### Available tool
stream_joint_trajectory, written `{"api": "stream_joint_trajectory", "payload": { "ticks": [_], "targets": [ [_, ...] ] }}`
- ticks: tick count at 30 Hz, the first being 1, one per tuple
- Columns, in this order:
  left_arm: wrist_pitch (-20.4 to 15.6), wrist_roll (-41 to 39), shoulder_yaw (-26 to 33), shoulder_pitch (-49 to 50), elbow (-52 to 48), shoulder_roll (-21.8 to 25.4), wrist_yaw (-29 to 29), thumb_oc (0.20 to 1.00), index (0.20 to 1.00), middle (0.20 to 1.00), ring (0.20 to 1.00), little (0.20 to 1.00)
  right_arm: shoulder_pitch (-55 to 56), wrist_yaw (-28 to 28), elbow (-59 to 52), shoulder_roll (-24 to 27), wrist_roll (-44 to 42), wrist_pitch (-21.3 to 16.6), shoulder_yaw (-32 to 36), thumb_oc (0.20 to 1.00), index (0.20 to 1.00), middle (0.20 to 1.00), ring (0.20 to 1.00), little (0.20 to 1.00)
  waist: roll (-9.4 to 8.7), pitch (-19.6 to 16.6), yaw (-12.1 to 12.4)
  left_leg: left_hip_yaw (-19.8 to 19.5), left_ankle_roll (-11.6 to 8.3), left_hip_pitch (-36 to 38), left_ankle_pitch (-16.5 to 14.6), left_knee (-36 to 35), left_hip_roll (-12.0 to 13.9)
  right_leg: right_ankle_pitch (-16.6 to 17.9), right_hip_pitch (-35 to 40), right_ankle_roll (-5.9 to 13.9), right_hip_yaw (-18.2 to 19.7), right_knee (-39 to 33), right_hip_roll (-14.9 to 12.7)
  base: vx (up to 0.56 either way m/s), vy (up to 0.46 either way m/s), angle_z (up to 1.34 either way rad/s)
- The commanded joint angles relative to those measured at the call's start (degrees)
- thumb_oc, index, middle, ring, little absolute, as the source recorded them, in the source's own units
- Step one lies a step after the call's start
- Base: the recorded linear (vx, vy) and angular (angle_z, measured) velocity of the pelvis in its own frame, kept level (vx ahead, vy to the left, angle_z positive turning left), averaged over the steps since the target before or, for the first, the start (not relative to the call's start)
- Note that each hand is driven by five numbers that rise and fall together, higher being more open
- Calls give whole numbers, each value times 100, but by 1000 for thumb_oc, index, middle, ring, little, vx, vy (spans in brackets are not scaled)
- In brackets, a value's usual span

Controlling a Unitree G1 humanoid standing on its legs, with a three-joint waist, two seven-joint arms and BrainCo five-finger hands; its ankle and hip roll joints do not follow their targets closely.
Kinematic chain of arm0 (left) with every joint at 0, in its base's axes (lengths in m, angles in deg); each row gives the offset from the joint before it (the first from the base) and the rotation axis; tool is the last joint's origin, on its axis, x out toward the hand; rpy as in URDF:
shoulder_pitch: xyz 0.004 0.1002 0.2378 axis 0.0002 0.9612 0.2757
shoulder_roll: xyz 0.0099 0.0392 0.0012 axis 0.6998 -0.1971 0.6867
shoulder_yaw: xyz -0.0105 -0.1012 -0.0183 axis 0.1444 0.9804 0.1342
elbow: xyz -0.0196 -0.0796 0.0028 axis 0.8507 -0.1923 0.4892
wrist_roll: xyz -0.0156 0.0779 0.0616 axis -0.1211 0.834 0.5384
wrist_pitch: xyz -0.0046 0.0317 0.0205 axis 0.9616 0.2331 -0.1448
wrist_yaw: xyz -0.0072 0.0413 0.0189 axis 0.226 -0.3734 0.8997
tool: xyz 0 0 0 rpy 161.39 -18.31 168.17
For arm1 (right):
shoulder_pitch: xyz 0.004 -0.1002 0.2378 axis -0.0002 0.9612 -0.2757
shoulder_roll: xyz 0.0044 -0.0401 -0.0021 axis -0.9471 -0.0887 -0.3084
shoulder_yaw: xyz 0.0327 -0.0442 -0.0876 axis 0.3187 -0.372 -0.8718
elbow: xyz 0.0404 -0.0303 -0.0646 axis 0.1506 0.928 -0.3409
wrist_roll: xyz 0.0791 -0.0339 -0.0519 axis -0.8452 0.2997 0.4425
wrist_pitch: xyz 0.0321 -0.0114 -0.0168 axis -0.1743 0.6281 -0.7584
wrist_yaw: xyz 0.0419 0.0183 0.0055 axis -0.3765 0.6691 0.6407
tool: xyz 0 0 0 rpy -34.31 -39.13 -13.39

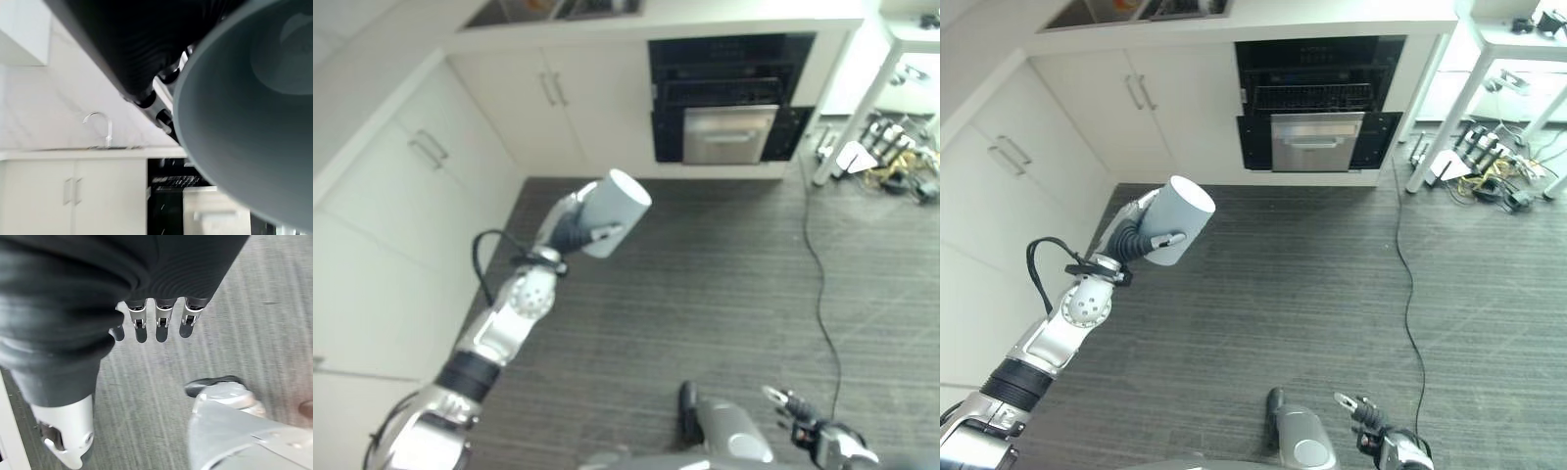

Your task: Place the dishes in the dishwasher.

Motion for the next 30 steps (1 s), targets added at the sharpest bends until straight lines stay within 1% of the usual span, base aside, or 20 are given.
{"api": "stream_joint_trajectory", "payload": {
  "ticks": [1, 2, 3, 4, 5, 6, 7, 9, 10, 14, 16, 18, 20, 21, 23, 24, 25, 26, 27, 30],
  "targets": [
    [-203, -153, 433, -145, -166, 137, -31, 200, 200, 200, 200, 200, 139, 143, 206, 228, 11, -61, -52, 1000, 1000, 1000, 1000, 1000, -127, 65, 49, 216, 124, -491, -279, -533, 221, 98, 781, 1113, -236, -757, -550, 306, -208, -40],
    [-222, -166, 434, -129, -150, 153, -31, 200, 200, 200, 200, 200, 118, 176, 243, 237, 38, -56, -31, 1000, 1000, 1000, 1000, 1000, -119, 106, 98, 247, 209, -624, -376, -787, 117, 68, 884, 1129, -160, -788, -519, 391, 48, -76],
    [-216, -146, 437, -60, -148, 164, -78, 200, 200, 200, 200, 200, 61, 209, 289, 245, 146, 6, -17, 1000, 1000, 1000, 1000, 1000, -117, 162, 195, 273, 341, -607, -508, -1793, -76, 15, 1067, 1194, 20, -868, -488, 353, 92, -93],
    [-209, -138, 429, -45, -146, 166, -105, 200, 200, 200, 200, 200, 49, 213, 298, 243, 171, 15, -19, 1000, 1000, 1000, 1000, 1000, -105, 156, 210, 252, 321, -630, -406, -2115, -78, 12, 1093, 1202, 58, -905, -463, 506, 190, -102],
    [-194, -137, 435, 29, -131, 162, -154, 200, 200, 200, 200, 200, 14, 190, 324, 236, 216, 102, -79, 1000, 1000, 1000, 1000, 1000, -43, 185, 356, -15, 238, -654, -183, -3354, -261, -65, 1313, 1281, 303, -1030, -346, 432, 181, -77],
    [-200, -98, 470, 100, -131, 136, -139, 200, 200, 200, 200, 200, -9, 160, 336, 220, 192, 173, -132, 1000, 1000, 1000, 1000, 1000, 16, 179, 462, -268, 151, -734, 28, -3940, -334, -114, 1431, 1311, 456, -1089, -252, 601, 222, -66],
    [-280, -71, 540, 186, -132, 86, -124, 200, 200, 200, 200, 200, -17, 168, 392, 200, 103, 225, -183, 1000, 1000, 1000, 1000, 1000, 82, 162, 586, -439, 20, -954, 450, -4395, -343, -163, 1623, 1301, 596, -1195, -153, 449, 146, -73],
    [-377, -41, 640, 252, -135, 14, -72, 200, 200, 200, 200, 200, -4, 128, 412, 176, 116, 274, -189, 1000, 1000, 1000, 1000, 1000, 93, 135, 635, -273, 6, -1117, 596, -4424, -350, -204, 1794, 1307, 598, -1288, -168, 304, 129, -128],
    [-475, -40, 702, 274, -97, -20, -12, 200, 200, 200, 200, 200, 8, 94, 402, 147, 89, 286, -186, 1000, 1000, 1000, 1000, 1000, 101, 78, 624, -13, 48, -1123, 563, -4441, -287, -251, 1843, 1335, 513, -1320, -207, 304, 222, -143],
    [-573, -1, 905, 394, -76, 61, 27, 200, 200, 200, 200, 200, 71, -3, 289, -43, 422, 202, -176, 1000, 1000, 1000, 1000, 1000, 108, -108, 744, -246, 322, -756, 207, -4491, -498, -473, 1926, 1468, 334, -1073, -465, 326, 289, -103],
    [-641, -34, 904, 345, -69, 144, 84, 200, 200, 200, 200, 200, 79, -164, 169, -123, 266, 36, -179, 1000, 1000, 1000, 1000, 1000, 144, -145, 752, -305, 501, -455, 106, -4688, -540, -557, 1729, 1512, 126, -505, -570, 182, 197, -69],
    [-617, -40, 871, 317, -95, 185, 93, 200, 200, 200, 200, 200, 102, -373, 57, -163, -179, -252, -126, 1000, 1000, 1000, 1000, 1000, 155, -135, 726, -373, 647, -313, 21, -4756, -609, -381, 1518, 1582, 96, 179, -629, 132, 149, 26],
    [-450, -97, 805, 253, -79, 247, 86, 200, 200, 200, 200, 200, 148, -570, -259, -213, 55, -456, -32, 1000, 1000, 1000, 1000, 1000, 188, -43, 593, -607, 882, -71, -147, -4779, -723, -45, 926, 1692, 228, 1502, -652, 168, 112, 45],
    [-435, -130, 769, 213, -25, 270, 27, 200, 200, 200, 200, 200, 130, -577, -307, -192, 126, -448, -74, 1000, 1000, 1000, 1000, 1000, 212, -1, 555, -621, 892, 51, -173, -4817, -712, 9, 601, 1717, 190, 1522, -741, 139, -80, 30],
    [-424, -122, 719, 80, 30, 298, -74, 200, 200, 200, 200, 200, 35, -605, -346, -112, -65, -285, -95, 1000, 1000, 1000, 1000, 1000, 208, 100, 441, -621, 755, 271, -216, -4910, -617, 22, 344, 1759, 180, 269, -904, 120, -271, 12],
    [-412, -106, 691, 5, 44, 337, -124, 200, 200, 200, 200, 200, -15, -611, -296, -65, -122, -204, -74, 1000, 1000, 1000, 1000, 1000, 147, 151, 334, -753, 709, 406, -335, -4938, -608, 430, 229, 1908, 438, -491, -1018, 133, -363, 7],
    [-408, -107, 685, -20, 60, 392, -183, 200, 200, 200, 200, 200, -68, -600, -228, -61, -110, -115, -39, 1000, 1000, 1000, 1000, 1000, 119, 190, 276, -802, 690, 539, -454, -4972, -553, 757, 111, 2010, 595, -750, -1086, 148, -442, 60],
    [-422, -89, 723, -23, 109, 444, -250, 200, 200, 200, 200, 200, -119, -618, -142, -79, -142, -4, 16, 1000, 1000, 1000, 1000, 1000, 106, 177, 269, -746, 644, 633, -493, -5057, -460, 799, 80, 2090, 613, -861, -1078, 162, -676, 85],
    [-339, -220, 712, 65, 38, 437, -298, 200, 200, 200, 200, 200, -98, -717, -34, -59, -94, 170, 113, 1000, 1000, 1000, 1000, 1000, 65, 40, 349, -635, 452, 627, -420, -5129, -205, 656, 348, 2031, 367, -1083, -1002, 172, -754, 117],
    [-11, -197, 563, -64, -445, 237, -97, 200, 200, 200, 200, 200, -1, -799, 42, 110, -299, 31, 228, 1000, 1000, 1000, 1000, 1000, 130, 1, 255, -479, 111, 511, -159, -5068, 208, 337, 753, 1733, 87, -1210, -828, 22, -388, 131]
  ]
}}
